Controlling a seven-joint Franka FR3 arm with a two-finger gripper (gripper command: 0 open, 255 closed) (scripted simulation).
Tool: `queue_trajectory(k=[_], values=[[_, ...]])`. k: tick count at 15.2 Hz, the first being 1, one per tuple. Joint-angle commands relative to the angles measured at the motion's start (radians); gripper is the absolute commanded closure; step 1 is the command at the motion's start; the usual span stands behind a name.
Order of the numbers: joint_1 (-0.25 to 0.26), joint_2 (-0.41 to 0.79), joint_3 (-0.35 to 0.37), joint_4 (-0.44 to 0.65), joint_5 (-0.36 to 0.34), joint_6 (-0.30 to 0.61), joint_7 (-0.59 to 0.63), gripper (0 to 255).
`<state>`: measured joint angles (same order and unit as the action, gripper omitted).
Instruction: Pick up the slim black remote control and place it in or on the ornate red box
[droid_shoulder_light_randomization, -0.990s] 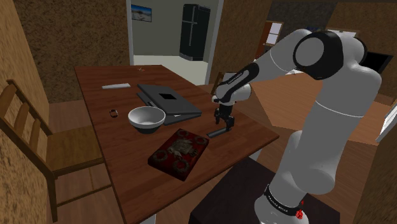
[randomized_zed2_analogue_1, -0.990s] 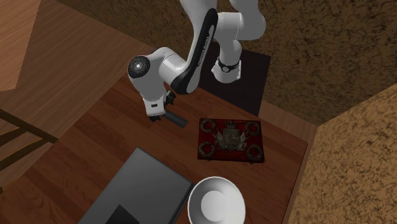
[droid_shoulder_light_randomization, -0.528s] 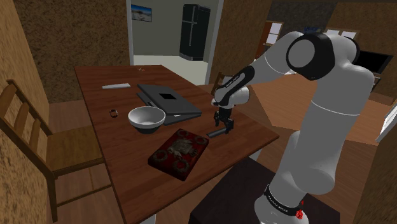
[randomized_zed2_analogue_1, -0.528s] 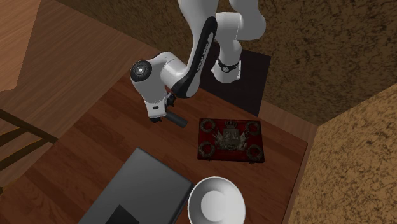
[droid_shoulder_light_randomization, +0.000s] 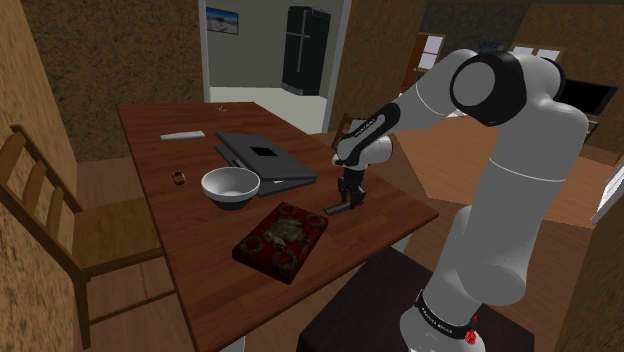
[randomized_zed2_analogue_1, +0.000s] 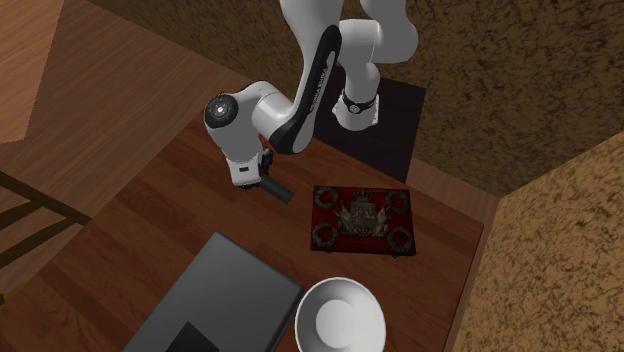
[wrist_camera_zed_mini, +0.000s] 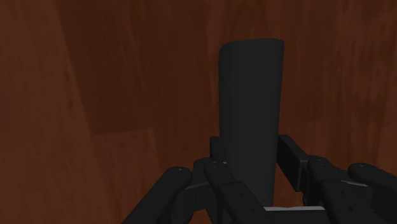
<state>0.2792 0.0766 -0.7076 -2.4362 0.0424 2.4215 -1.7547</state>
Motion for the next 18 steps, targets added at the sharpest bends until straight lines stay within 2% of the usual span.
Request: queue_trajectory(k=[1, 6, 18], values=[[0.0, 0.002, 0.0, -0.002, 0.0, -0.003, 0.0, 255], [0.0, 0.001, 0.0, -0.004, 0.0, -0.002, 0.0, 255], [0.002, -0.162, -0.003, 0.042, -0.142, -0.173, 0.103, 255]])
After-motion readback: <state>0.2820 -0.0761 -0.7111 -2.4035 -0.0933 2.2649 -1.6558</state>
